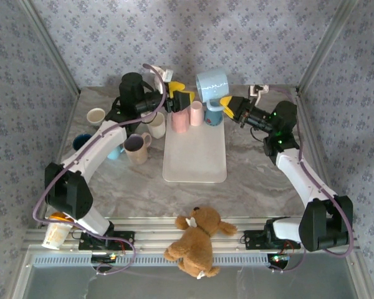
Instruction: Turn the mug right side up
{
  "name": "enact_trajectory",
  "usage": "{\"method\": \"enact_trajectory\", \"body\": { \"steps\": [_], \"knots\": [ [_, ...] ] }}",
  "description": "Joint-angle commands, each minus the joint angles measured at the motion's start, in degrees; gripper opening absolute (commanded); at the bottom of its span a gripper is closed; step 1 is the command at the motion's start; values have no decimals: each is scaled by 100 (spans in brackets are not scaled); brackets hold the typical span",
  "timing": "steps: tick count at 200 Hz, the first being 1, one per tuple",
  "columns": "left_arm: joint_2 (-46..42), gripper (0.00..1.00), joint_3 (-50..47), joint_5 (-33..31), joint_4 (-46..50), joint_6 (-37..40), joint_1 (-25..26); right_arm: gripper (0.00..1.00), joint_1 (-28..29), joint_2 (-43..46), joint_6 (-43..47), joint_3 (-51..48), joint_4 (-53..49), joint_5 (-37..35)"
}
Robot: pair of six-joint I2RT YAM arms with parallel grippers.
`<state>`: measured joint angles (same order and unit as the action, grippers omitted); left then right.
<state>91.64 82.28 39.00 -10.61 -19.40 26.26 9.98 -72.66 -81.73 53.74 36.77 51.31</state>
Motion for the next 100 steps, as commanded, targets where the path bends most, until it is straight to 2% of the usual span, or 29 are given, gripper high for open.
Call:
{"method": "enact_trajectory", "body": {
  "steps": [1, 58, 100],
  "knots": [
    [218, 73, 373, 79, -306, -426, 18, 0, 62, 69, -61, 381, 946, 36],
    [473, 67, 496, 241, -745, -528, 93, 0, 144, 16, -269, 304, 1242, 4],
    [708, 62, 655, 310, -1083, -954, 131, 0, 206, -121, -608, 234, 1692, -85]
  ]
}}
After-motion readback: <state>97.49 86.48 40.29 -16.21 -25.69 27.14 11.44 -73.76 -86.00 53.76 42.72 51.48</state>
